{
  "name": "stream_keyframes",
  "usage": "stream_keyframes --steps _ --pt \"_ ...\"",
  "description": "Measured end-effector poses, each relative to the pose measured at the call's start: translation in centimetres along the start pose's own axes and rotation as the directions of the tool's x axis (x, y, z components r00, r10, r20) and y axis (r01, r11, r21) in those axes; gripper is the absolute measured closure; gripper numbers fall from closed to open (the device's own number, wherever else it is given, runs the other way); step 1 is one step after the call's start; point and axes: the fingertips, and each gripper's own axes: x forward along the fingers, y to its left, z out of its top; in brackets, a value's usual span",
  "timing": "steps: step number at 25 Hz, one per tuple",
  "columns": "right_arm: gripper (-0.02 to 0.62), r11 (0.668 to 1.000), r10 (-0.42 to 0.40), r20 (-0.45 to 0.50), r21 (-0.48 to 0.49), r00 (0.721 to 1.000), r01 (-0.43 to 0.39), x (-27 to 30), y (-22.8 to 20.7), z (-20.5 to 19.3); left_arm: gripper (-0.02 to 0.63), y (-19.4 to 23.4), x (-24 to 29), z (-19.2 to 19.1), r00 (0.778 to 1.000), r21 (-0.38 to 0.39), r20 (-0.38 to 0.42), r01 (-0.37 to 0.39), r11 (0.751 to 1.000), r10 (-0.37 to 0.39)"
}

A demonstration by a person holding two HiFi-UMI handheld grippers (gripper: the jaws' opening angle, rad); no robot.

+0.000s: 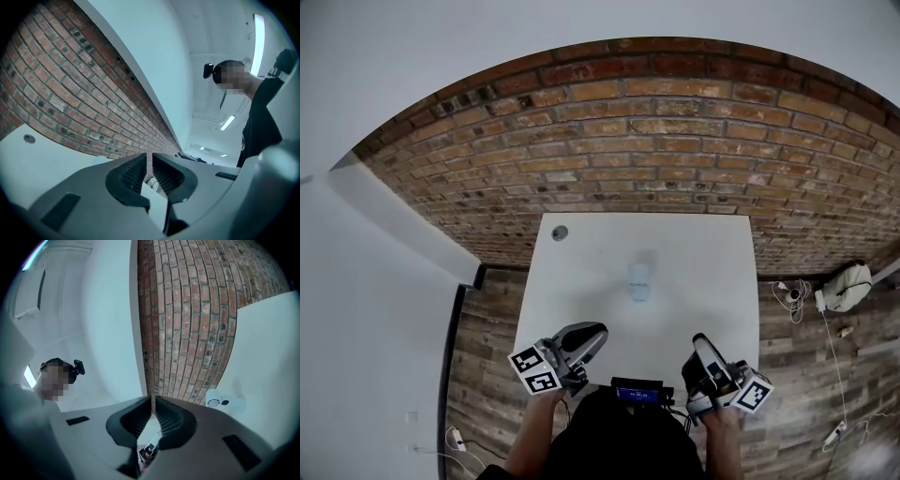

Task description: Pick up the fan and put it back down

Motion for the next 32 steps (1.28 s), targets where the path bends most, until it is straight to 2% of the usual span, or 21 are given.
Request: stream_keyframes --steps 6,10,13,17,20,23,27,30,32 --pt "0.538 0.998 -0.063 0.015 -0.029 0.998 0.063 0.6 -0.8 -0.1 0.429 6.5 1.5 -4.6 0.983 0.069 -0.166 -0.072 0.995 0.082" --pt "0.538 0.994 -0.095 0.06 -0.056 0.994 0.098 1.7 -0.7 0.1 0.356 11.7 3.5 -8.2 0.938 0.16 -0.317 -0.091 0.983 0.138" --pt "0.538 0.987 -0.121 0.057 -0.096 0.991 0.127 3.9 -0.4 -0.4 0.287 14.8 5.8 -10.6 0.906 0.241 -0.405 -0.027 0.97 0.126" --pt "0.538 0.982 -0.14 0.075 -0.117 0.987 0.148 6.1 0.2 -1.6 0.282 17.3 8.7 -13.0 0.871 0.294 -0.485 0.077 0.953 0.079" --pt "0.538 0.974 -0.165 0.099 -0.138 0.981 0.178 6.7 0.3 -2.4 0.284 18.7 10.6 -14.1 0.861 0.308 -0.507 0.142 0.941 0.036" --pt "0.538 0.96 -0.21 0.112 -0.167 0.971 0.226 7.2 0.7 -3.4 0.284 19.4 11.8 -14.7 0.857 0.338 -0.516 0.187 0.922 0.015" --pt "0.538 0.947 -0.253 0.132 -0.17 0.958 0.274 6.7 0.5 -3.8 0.284 19.3 12.5 -14.9 0.856 0.352 -0.516 0.213 0.911 -0.001" --pt "0.538 0.945 -0.258 0.128 -0.17 0.958 0.278 7.0 0.0 -3.8 0.289 19.0 12.9 -14.6 0.865 0.376 -0.501 0.225 0.899 -0.007" --pt "0.538 0.95 -0.248 0.114 -0.168 0.962 0.264 7.6 -0.4 -3.7 0.317 19.0 13.2 -14.5 0.866 0.394 -0.501 0.229 0.89 -0.001"
